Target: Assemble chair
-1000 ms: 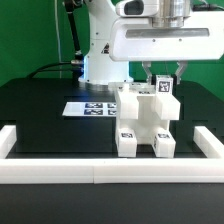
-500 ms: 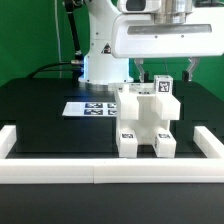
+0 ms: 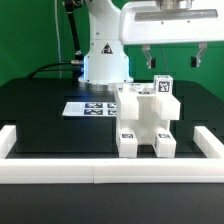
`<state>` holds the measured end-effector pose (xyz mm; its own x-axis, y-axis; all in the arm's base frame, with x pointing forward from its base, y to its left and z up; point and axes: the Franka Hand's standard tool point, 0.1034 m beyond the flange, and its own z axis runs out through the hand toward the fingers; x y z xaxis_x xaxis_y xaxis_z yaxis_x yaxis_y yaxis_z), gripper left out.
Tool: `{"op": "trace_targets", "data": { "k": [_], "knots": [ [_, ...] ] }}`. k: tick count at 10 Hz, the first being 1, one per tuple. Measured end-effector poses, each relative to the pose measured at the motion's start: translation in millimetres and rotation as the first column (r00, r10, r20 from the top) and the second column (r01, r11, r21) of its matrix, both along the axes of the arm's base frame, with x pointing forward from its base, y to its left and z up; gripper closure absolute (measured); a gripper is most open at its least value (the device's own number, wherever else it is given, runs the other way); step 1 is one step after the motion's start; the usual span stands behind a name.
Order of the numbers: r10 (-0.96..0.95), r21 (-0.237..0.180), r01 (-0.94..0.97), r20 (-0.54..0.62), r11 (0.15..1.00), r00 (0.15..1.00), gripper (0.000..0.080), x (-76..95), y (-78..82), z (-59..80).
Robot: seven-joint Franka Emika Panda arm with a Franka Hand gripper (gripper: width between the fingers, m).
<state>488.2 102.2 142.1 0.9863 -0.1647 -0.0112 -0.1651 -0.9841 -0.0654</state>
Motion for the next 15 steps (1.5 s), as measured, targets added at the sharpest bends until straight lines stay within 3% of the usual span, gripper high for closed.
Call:
{"op": "trace_targets", "data": {
  "k": [3, 5, 8, 11, 15],
  "knots": [
    [0.001, -0.001, -0.001, -0.003, 1.0, 1.0, 0.015, -0.9, -0.2, -1.8],
    [-0.135, -0.007, 0.135, -0.022, 0.991, 0.991, 0.015, -20.6, 19.4, -7.6],
    [-0.177, -0.03, 0.177, -0.023, 0.984, 0.984, 0.015, -29.6, 49.7, -15.5],
    [-0.167, -0.047, 0.166, -0.027, 0.985, 0.986, 0.015, -30.9, 49.2, -33.8],
    [-0.163, -0.057, 0.161, -0.034, 0.985, 0.986, 0.015, -33.0, 47.8, -43.0]
  ]
}}
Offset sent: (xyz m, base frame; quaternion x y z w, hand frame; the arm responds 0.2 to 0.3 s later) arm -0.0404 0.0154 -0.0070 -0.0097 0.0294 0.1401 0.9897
